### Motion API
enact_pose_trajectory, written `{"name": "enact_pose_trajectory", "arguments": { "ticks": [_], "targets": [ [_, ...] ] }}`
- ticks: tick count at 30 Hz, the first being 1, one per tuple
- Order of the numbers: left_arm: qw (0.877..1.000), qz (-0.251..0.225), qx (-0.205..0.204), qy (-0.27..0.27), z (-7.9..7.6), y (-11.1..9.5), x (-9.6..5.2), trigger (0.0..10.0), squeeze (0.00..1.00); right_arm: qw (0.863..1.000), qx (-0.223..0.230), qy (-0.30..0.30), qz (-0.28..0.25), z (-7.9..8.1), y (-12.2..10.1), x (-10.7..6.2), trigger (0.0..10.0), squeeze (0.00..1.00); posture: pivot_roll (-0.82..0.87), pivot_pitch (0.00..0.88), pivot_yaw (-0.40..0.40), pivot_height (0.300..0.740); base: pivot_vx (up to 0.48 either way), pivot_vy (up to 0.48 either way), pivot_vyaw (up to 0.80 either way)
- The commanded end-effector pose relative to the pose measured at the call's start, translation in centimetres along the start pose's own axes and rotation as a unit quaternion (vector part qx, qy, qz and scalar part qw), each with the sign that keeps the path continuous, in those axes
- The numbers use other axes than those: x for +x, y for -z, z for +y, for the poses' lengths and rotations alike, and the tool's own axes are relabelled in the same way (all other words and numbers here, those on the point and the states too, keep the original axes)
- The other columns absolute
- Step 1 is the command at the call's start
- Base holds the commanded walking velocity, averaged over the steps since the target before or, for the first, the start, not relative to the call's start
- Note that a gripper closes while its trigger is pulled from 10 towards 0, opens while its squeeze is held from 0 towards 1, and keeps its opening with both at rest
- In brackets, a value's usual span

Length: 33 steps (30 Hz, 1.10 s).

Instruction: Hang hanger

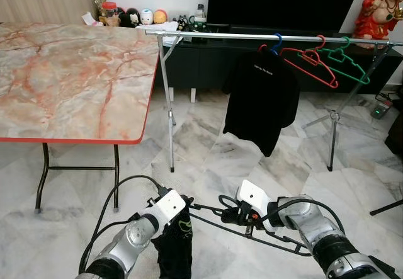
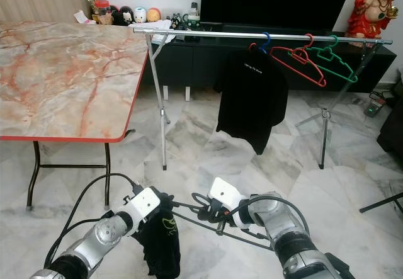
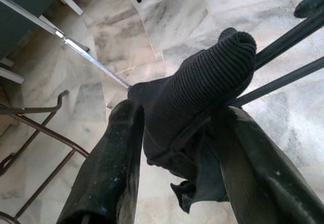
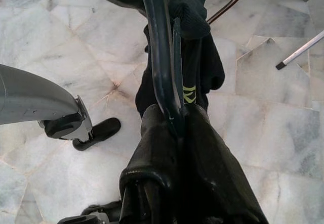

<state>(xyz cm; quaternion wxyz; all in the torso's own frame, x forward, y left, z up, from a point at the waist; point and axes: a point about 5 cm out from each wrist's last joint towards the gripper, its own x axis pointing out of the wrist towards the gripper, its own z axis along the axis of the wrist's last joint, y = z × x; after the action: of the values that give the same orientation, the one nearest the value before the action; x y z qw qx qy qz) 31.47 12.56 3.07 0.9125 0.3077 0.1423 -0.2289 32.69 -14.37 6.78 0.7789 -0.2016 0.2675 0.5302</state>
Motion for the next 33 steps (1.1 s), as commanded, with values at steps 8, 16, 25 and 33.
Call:
{"name": "enact_pose_trajectory", "arguments": {
  "ticks": [8, 16, 25, 33],
  "targets": [
    [0.999, 0.006, 0.0, 0.032, -1.1, 0.3, 0.0, 10.0, 0.0, 1.0, 0.0, 0.01, -0.026, -0.5, -1.1, -0.2, 0.0, 0.0, 0.0, 0.072, -0.074, 0.74, 0.0, 0.0, 0.0],
    [1.0, -0.005, -0.002, 0.028, -1.1, -0.2, 0.2, 10.0, 0.0, 0.999, -0.004, -0.013, -0.032, -0.2, -1.3, -0.2, 0.0, 0.0, 0.0, 0.074, -0.075, 0.74, 0.0, 0.0, 0.0],
    [1.0, -0.007, -0.002, 0.027, -1.2, -0.3, 0.2, 9.7, 0.0, 0.999, 0.0, -0.016, -0.031, -0.1, -1.0, -0.1, 0.0, 0.0, 0.0, 0.075, -0.075, 0.74, 0.0, 0.0, 0.0],
    [1.0, -0.015, 0.0, 0.001, -0.7, -0.7, 0.3, 9.8, 0.0, 0.999, 0.002, -0.019, -0.029, 0.1, -0.9, 0.1, 0.0, 0.0, 0.0, 0.076, -0.075, 0.74, 0.0, 0.0, 0.0]
  ]
}}
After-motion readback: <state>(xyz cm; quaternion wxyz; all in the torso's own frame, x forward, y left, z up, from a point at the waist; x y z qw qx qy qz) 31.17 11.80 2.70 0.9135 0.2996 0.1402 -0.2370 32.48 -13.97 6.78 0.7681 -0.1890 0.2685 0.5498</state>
